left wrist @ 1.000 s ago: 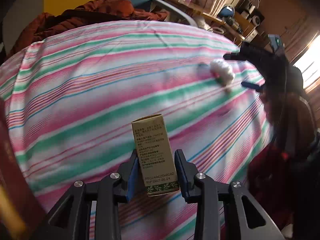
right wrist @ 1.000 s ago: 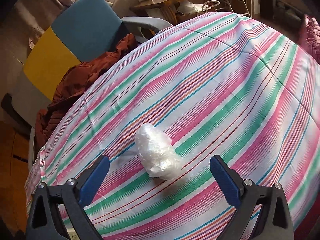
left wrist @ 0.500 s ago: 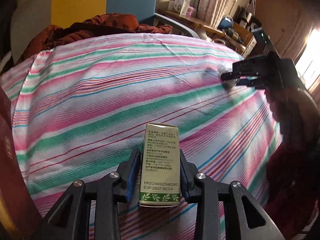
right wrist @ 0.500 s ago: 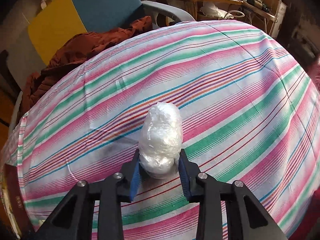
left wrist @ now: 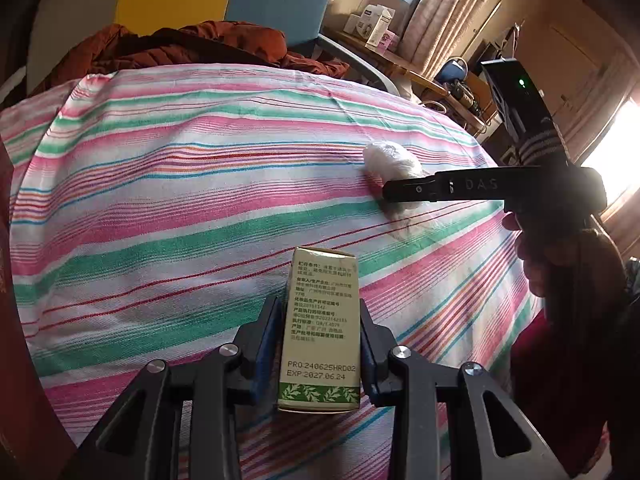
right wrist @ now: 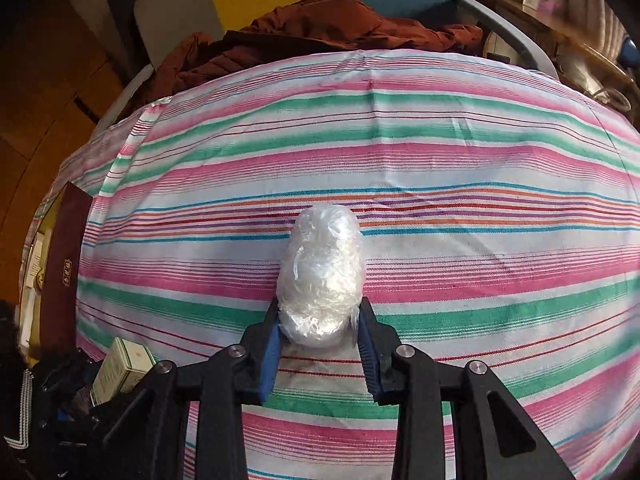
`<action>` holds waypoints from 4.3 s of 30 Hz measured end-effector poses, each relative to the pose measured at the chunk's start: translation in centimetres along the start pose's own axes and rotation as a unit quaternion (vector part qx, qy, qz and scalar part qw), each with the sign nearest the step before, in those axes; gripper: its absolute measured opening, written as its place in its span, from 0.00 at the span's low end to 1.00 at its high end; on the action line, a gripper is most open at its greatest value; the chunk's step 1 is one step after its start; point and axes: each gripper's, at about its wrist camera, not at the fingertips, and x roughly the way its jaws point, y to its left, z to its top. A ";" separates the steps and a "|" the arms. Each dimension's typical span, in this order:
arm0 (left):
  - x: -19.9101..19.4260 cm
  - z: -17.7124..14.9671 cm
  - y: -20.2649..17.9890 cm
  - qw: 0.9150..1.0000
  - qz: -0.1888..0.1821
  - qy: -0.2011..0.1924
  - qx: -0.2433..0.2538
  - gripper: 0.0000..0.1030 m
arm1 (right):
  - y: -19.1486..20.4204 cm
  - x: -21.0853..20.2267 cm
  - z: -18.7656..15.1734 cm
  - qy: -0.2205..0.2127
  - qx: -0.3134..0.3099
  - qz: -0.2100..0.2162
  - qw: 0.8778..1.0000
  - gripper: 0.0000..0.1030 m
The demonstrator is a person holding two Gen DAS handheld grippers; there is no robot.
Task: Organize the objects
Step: 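Carry the green box and plastic bag over the gold tray, then release the plastic bag with right while left drops the green box in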
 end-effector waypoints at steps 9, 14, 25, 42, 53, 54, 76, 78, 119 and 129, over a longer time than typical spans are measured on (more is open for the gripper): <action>-2.0 -0.1 -1.9 0.997 0.067 0.002 0.038 0.29 | 0.5 -0.3 -0.2 -0.002 -0.033 -0.025 0.999 0.34; -7.0 0.1 -3.8 0.991 0.094 -0.053 0.072 0.29 | 2.5 0.0 -0.3 -0.004 -0.068 -0.016 0.998 0.34; -15.3 -1.1 -0.8 0.980 0.154 -0.116 0.042 0.29 | 3.0 0.3 -0.7 0.001 -0.078 -0.031 0.997 0.34; -19.4 -4.7 6.4 0.975 0.171 -0.132 -0.054 0.29 | 9.6 0.4 -1.9 0.032 -0.075 0.003 0.997 0.34; -25.3 -8.7 13.2 0.954 0.175 -0.183 -0.161 0.29 | 20.2 -2.4 -4.5 -0.008 -0.113 0.115 0.987 0.34; -26.1 -9.3 14.0 0.950 0.176 -0.191 -0.173 0.29 | 21.3 -3.1 -4.9 -0.016 -0.120 0.122 0.985 0.34; -28.9 -11.9 18.6 0.930 0.202 -0.204 -0.229 0.29 | 36.8 -2.2 -10.1 -0.007 -0.258 0.196 0.946 0.35; -28.3 -11.4 18.5 0.932 0.200 -0.199 -0.226 0.29 | 36.8 -1.7 -10.2 0.000 -0.261 0.185 0.948 0.56; -27.3 -10.7 16.8 0.894 0.351 -0.169 -0.221 0.55 | 36.3 -6.0 -11.7 -0.133 -0.233 0.075 0.960 1.00; -27.5 -12.2 13.4 0.879 0.401 -0.167 -0.196 0.56 | 35.0 -6.3 -12.0 -0.156 -0.192 0.025 0.969 1.00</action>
